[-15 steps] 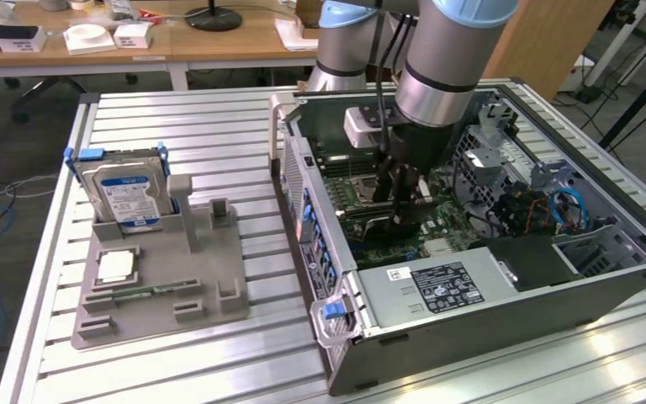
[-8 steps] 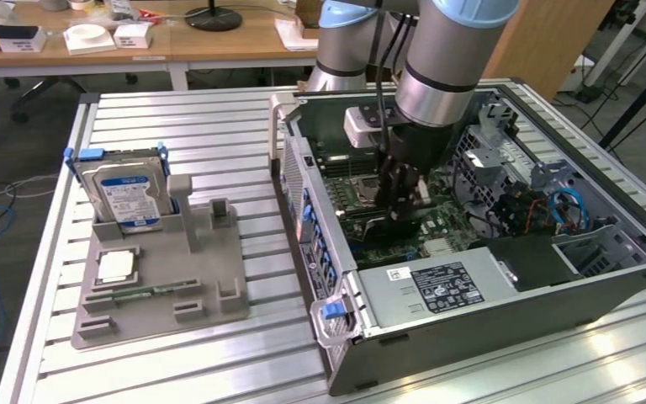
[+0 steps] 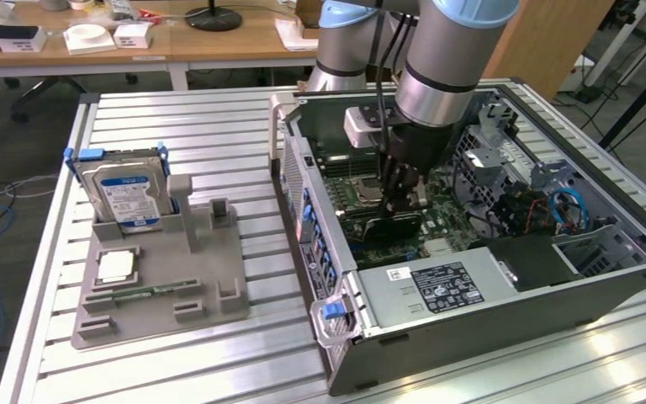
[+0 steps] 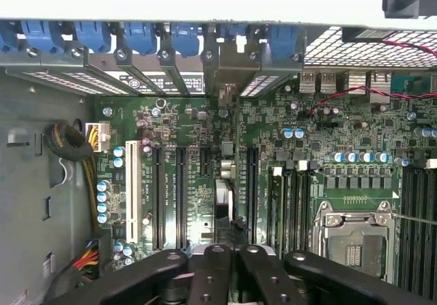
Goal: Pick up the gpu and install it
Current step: 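Insert the gpu into the slot, then press down on the gpu until it lock into place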
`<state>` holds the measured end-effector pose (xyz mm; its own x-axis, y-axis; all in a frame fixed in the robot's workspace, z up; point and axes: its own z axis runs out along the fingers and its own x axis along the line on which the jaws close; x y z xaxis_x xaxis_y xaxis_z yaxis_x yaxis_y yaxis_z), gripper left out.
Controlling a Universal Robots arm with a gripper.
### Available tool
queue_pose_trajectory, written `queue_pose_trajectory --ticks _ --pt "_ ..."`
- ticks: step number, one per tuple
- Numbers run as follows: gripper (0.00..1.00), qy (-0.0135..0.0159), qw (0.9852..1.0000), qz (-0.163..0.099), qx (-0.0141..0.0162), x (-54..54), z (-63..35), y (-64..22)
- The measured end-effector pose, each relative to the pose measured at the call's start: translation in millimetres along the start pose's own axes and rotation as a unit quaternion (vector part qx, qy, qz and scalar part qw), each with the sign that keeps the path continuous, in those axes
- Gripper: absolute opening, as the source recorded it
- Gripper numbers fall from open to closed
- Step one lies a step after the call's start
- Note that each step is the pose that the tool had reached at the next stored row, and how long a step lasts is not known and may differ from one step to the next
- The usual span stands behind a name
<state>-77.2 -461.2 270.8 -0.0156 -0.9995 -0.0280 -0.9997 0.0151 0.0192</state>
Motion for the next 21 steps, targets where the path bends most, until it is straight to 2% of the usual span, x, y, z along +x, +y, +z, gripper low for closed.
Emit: queue_pose_trajectory --ticks 1,7,9,15,21 --pt "0.11 -0.0002 1.0 0.0 0.0 0.0 0.0 0.0" --pt "0.11 -0.0016 1.0 0.0 0.0 0.0 0.0 0.0" --pt "0.11 -0.0037 1.0 0.0 -0.0001 0.0 0.0 0.0" --pt "0.11 -0.0055 1.0 0.0 -0.0001 0.0 0.0 0.0" --pt "0.11 -0.0056 1.0 0.0 -0.0001 0.0 0.0 0.3"
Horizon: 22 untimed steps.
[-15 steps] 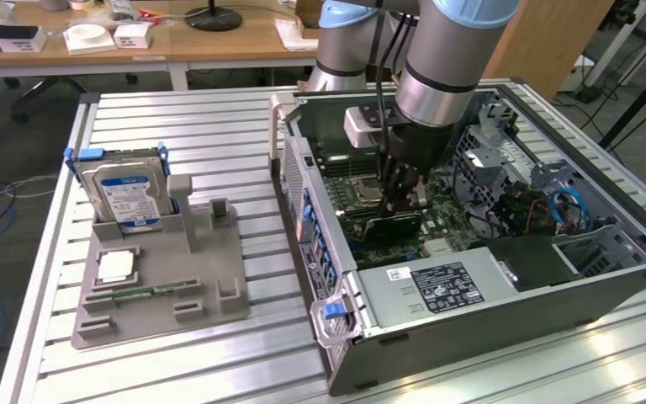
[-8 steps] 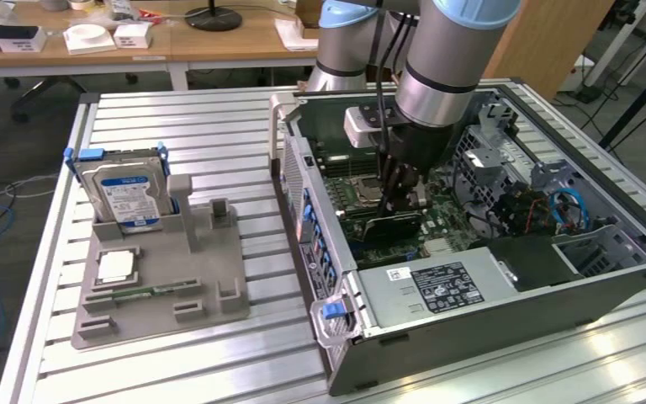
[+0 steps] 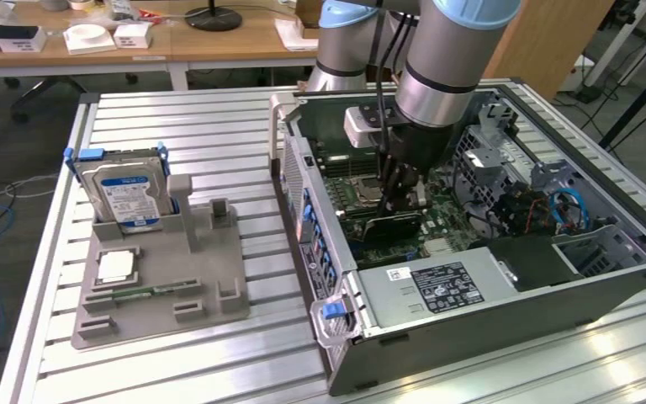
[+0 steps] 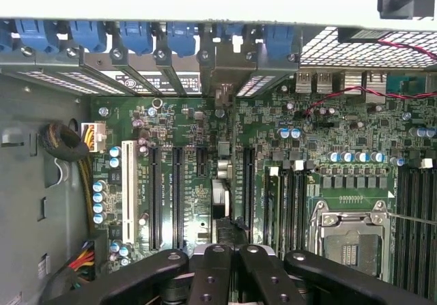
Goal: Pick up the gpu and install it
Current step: 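Press down on the gpu until it lock into place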
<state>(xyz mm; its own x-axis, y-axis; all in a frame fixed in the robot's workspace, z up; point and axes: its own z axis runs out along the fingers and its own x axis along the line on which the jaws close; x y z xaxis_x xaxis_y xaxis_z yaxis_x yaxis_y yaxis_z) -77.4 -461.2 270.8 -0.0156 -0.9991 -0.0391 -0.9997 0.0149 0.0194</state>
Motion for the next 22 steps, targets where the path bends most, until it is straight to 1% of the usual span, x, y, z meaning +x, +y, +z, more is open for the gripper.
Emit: queue_pose_trajectory --ticks 5,12,19,22 --pt "0.11 0.0001 1.0 0.0 0.0 0.0 -1.4 1.7" --pt "0.11 0.0 1.0 0.0 0.0 -0.5 -13.0 3.1" --pt "0.11 0.0 1.0 0.0 0.0 -0.7 -21.7 8.3" --pt "0.11 -0.0001 1.0 0.0 0.0001 -0.7 -23.5 11.9"
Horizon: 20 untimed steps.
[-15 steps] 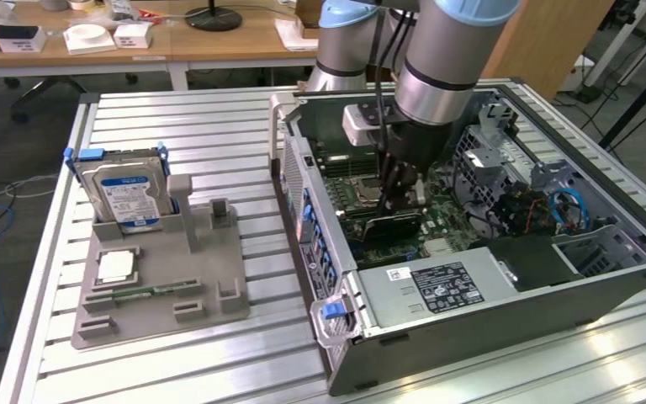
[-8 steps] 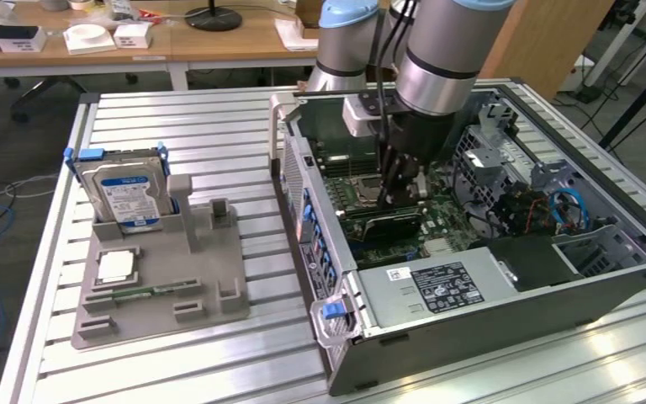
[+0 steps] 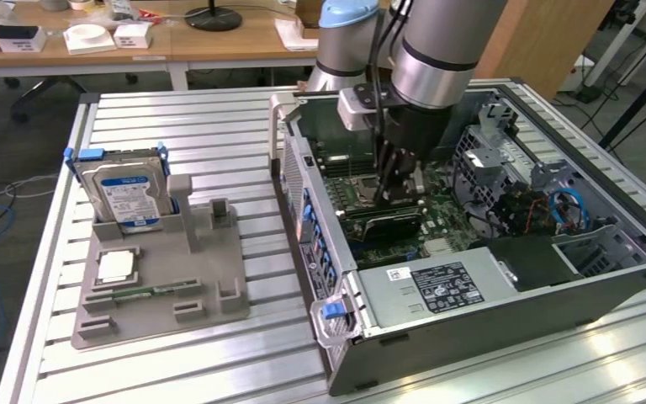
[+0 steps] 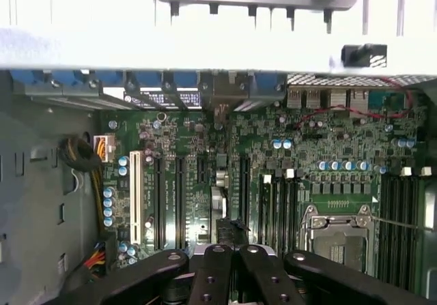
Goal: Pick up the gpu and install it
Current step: 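Press down on the gpu until it lock into place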
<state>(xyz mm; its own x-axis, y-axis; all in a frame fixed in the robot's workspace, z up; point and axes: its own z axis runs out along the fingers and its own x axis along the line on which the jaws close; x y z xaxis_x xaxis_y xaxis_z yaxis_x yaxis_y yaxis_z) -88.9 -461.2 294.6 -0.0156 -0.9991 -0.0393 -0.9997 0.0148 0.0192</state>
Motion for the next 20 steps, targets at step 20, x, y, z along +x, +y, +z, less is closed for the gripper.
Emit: queue_pose_trajectory --ticks 20 --pt "0.11 0.0001 1.0 0.0 0.0004 0.2 -5.3 31.1"
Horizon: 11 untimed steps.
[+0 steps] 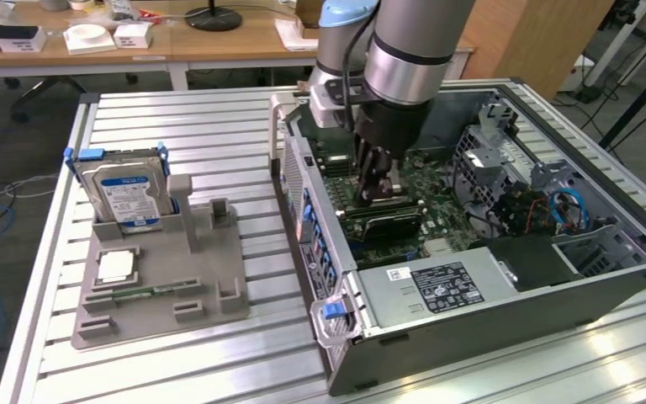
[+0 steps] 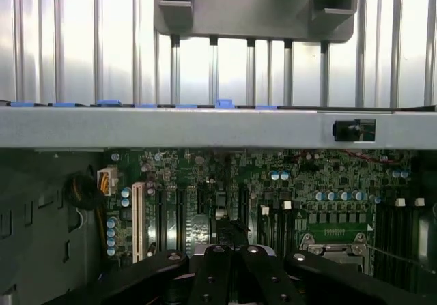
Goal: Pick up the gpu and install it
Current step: 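Press down on the gpu until it lock into place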
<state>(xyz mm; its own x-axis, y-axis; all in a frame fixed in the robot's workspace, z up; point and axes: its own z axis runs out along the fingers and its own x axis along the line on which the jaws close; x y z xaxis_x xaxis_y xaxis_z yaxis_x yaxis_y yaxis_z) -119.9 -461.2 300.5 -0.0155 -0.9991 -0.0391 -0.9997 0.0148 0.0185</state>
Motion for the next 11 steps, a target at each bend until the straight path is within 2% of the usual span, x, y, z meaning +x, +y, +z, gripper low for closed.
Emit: queue_pose_trajectory --ticks 11 --pt "0.11 0.0 1.0 0.0 0.0 0.1 -2.5 14.6"
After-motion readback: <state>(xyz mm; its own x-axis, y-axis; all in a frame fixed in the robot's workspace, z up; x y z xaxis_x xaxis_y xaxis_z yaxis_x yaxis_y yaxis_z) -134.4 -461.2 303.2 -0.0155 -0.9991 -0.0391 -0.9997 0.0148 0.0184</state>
